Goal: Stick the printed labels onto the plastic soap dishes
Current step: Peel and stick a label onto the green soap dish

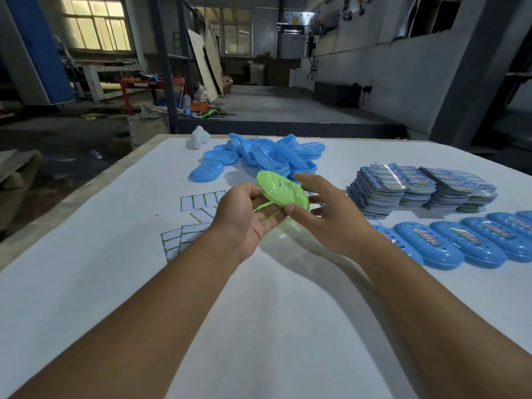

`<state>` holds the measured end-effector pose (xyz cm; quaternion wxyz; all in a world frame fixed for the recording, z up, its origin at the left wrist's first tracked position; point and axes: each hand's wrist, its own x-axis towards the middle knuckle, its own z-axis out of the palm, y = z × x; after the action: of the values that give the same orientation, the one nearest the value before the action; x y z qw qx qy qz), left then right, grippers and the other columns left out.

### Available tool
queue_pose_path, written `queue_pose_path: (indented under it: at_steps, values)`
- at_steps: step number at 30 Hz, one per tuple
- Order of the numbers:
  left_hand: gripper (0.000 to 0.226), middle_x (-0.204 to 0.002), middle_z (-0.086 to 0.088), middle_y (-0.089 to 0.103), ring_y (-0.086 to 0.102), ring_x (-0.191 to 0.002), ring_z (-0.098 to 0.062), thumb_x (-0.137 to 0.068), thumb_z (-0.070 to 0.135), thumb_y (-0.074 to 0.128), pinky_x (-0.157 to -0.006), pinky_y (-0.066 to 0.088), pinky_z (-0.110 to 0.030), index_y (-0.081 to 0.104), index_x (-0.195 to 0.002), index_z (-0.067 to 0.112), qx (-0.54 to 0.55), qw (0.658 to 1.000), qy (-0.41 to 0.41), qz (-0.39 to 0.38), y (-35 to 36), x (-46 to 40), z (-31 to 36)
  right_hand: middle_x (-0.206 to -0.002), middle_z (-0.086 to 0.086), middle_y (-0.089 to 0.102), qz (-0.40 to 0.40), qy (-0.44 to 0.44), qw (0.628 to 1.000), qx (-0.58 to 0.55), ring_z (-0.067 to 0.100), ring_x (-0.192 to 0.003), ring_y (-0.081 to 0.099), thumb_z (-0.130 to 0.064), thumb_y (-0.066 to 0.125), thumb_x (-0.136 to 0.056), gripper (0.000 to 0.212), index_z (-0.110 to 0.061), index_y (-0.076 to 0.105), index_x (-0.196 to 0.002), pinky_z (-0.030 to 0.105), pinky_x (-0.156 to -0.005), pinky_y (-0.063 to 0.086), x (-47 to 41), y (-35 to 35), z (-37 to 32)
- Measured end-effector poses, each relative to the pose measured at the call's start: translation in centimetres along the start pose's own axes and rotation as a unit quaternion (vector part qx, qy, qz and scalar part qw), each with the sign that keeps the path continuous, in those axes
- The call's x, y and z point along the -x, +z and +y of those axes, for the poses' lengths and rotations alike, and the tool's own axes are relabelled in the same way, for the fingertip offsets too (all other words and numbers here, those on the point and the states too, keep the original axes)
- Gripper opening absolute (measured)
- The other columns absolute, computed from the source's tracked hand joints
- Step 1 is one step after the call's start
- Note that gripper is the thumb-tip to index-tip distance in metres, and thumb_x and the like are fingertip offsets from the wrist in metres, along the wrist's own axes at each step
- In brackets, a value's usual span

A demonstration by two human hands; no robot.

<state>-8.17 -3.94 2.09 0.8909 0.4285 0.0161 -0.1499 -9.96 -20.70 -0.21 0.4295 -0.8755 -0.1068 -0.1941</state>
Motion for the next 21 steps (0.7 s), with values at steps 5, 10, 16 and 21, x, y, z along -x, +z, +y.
queue_pose_path:
  at_steps: [5, 10, 16, 21]
  values:
    - [0.028, -0.092, -0.018, 0.076, 0.075, -0.076, -0.028, -0.095, 0.007, 0.04, -0.07, 0.063, -0.041, 0.067, -0.096, -0.001, -0.091, 0.996, -0.002, 0.017, -0.5, -0.1, 0.8, -0.111, -0.018, 0.066, -0.007, 0.0, 1.0, 0.029, 0.004, -0.097, 0.064, -0.051, 0.073, -0.086, 0.043, -0.041, 0.058, -0.125, 0.036, -0.09, 0.055, 0.0, -0.7, 0.4]
    - [0.021, -0.075, -0.006, 0.062, 0.056, -0.069, -0.026, -0.089, 0.023, 0.049, -0.06, 0.045, -0.035, 0.065, -0.081, 0.011, -0.738, 0.594, 0.249, 0.199, -3.5, -0.7, 2.4, -0.112, -0.015, 0.065, -0.088, 0.031, 0.988, 0.121, 0.001, -0.096, 0.06, -0.058, 0.077, -0.078, 0.051, -0.038, 0.062, -0.123, 0.028, -0.088, 0.051, 0.2, -2.5, 0.5]
    - [0.058, -0.121, -0.003, 0.06, 0.057, -0.11, -0.024, -0.079, 0.053, 0.072, -0.082, 0.047, -0.033, 0.054, -0.124, 0.022, -0.791, 0.581, 0.116, 0.155, -4.9, -0.8, 2.8, -0.106, -0.019, 0.061, -0.175, 0.08, 0.967, 0.167, 0.01, -0.097, 0.064, -0.057, 0.085, -0.068, 0.052, -0.041, 0.064, -0.112, 0.036, -0.092, 0.055, 0.4, -2.9, 0.1]
    - [0.068, -0.115, -0.003, 0.059, 0.055, -0.108, -0.023, -0.072, 0.042, 0.082, -0.077, 0.042, -0.031, 0.046, -0.126, 0.021, -0.742, 0.641, 0.13, 0.146, -4.9, -0.7, 2.5, -0.114, -0.017, 0.059, -0.155, 0.078, 0.964, 0.202, 0.012, -0.102, 0.06, -0.06, 0.08, -0.07, 0.051, -0.045, 0.057, -0.113, 0.034, -0.094, 0.05, 0.5, -2.3, 0.5]
